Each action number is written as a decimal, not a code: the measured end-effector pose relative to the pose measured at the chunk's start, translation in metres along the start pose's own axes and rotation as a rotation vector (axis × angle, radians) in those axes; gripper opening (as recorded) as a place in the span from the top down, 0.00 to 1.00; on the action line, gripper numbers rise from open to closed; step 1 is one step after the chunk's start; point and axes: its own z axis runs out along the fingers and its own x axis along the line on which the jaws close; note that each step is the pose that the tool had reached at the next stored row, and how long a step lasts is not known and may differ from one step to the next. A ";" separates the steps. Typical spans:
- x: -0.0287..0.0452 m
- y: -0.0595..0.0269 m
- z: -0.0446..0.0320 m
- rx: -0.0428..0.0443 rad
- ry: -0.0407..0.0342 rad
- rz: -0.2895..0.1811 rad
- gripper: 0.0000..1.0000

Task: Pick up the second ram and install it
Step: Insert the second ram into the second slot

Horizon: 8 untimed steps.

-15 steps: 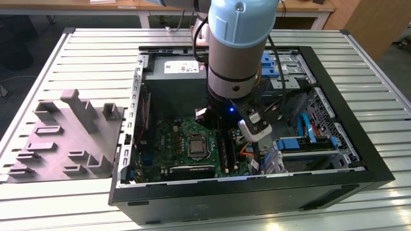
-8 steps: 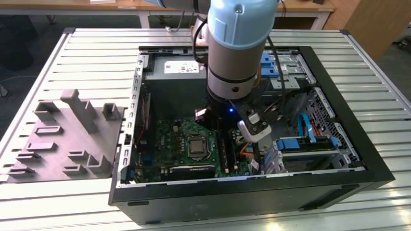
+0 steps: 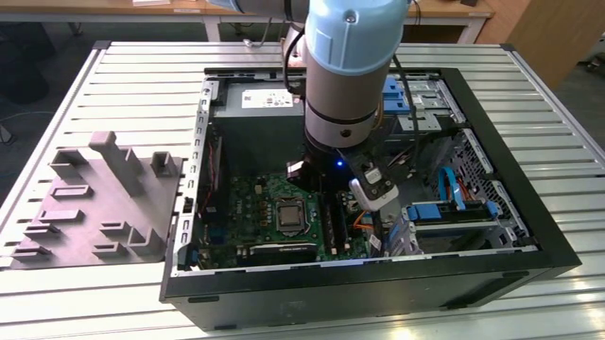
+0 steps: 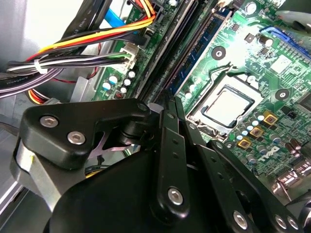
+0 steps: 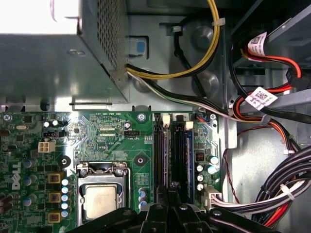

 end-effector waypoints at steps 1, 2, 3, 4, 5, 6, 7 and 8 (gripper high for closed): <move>0.0000 0.0000 0.0000 0.0002 0.0000 0.000 0.89; 0.0001 0.0000 0.0003 -0.0002 0.0000 0.000 0.89; 0.0001 0.0000 0.0003 -0.0001 0.0000 0.000 0.89; 0.0001 0.0000 0.0003 -0.0002 0.0000 0.000 0.89; 0.0001 0.0000 0.0003 -0.0001 0.0000 0.000 0.89; 0.0001 0.0000 0.0004 -0.0002 0.0000 0.000 0.89; 0.0001 0.0000 0.0004 -0.0001 0.0000 0.000 0.89; 0.0001 0.0000 0.0004 -0.0001 0.0000 0.000 0.89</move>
